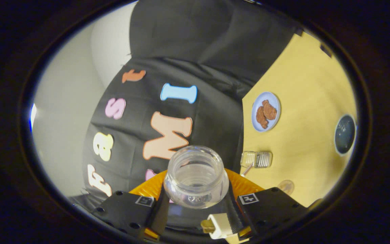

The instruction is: Take the bottle from table, then pour the juice into the cup, finally place the bottle on the coaster

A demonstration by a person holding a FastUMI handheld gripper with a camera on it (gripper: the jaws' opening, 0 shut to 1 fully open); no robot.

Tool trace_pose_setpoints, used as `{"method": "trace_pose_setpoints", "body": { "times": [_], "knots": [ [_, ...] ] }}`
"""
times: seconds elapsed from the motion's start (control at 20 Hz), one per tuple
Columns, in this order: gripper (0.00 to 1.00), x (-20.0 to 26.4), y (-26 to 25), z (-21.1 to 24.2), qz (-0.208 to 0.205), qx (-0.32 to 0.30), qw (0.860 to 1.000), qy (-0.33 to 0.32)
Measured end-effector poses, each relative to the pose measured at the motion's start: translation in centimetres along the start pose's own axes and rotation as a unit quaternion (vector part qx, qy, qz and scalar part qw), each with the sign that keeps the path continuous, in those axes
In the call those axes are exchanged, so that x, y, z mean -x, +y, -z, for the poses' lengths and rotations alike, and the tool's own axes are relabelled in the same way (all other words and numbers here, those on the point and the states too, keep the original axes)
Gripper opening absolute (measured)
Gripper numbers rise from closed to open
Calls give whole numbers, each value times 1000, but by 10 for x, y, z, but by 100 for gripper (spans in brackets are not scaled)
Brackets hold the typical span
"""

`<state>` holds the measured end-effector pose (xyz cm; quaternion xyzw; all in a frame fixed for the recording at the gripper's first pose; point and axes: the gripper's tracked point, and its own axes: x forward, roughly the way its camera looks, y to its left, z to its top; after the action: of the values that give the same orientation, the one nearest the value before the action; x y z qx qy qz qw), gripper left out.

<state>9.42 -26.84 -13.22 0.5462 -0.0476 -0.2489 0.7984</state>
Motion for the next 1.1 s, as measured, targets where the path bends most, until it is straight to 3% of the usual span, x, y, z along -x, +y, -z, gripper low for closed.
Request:
{"method": "trace_pose_setpoints", "body": {
  "times": [0.3, 0.6, 1.1],
  "knots": [
    [75, -8, 14, 25, 19, 163, 986, 33],
    [75, -4, 18, 69, 31, 335, 939, 68],
    [75, 2, -7, 127, 65, 476, 872, 96]
  ]
}}
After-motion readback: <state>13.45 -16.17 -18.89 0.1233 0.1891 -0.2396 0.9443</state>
